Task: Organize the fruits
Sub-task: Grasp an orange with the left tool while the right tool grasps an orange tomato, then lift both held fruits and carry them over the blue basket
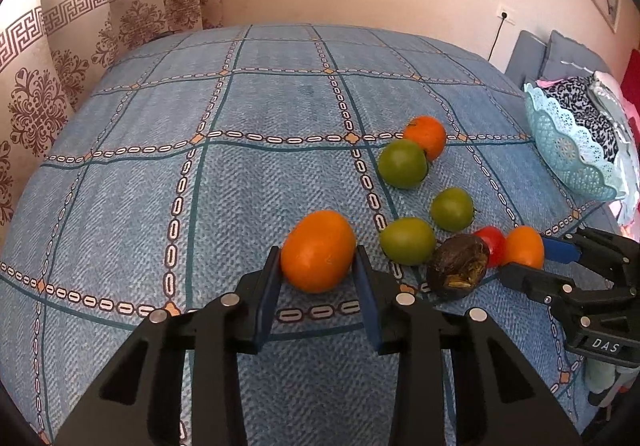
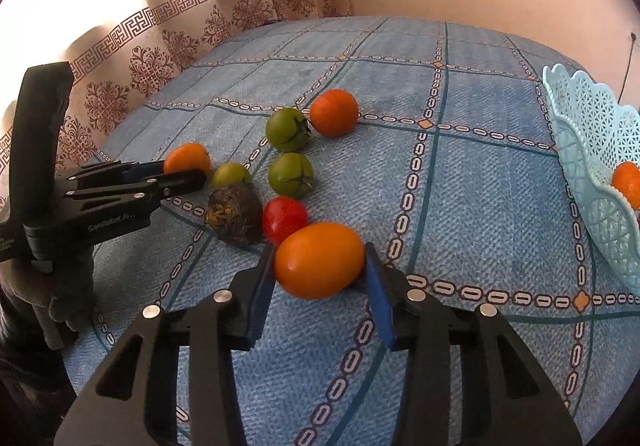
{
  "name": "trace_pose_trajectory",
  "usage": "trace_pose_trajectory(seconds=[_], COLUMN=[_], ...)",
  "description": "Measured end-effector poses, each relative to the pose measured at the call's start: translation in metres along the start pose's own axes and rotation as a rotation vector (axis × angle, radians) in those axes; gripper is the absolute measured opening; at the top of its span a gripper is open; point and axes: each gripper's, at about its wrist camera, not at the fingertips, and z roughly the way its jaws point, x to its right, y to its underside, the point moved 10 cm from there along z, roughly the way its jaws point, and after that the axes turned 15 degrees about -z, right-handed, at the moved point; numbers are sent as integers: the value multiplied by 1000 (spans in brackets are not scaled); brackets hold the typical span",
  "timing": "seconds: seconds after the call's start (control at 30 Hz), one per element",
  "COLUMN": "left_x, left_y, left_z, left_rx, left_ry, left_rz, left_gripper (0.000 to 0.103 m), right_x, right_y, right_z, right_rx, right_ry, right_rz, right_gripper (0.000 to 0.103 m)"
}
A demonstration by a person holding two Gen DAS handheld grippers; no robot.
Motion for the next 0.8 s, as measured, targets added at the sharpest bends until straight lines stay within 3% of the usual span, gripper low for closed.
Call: trace_pose_trajectory(seconds=[0.37, 0.8], left_x=[12, 53], left_y=[-7, -29], left_z=[-17, -38], left_rx=[34, 90], left_ry=[14, 65], left_rz=[0, 30], left_gripper=[36, 36], right_x=[5, 34], right_y=[-5, -20], right_z=[-21, -58], right_rx=[67, 169], right_ry=[17, 75], right_rz=[28, 89], right_gripper=[44, 44])
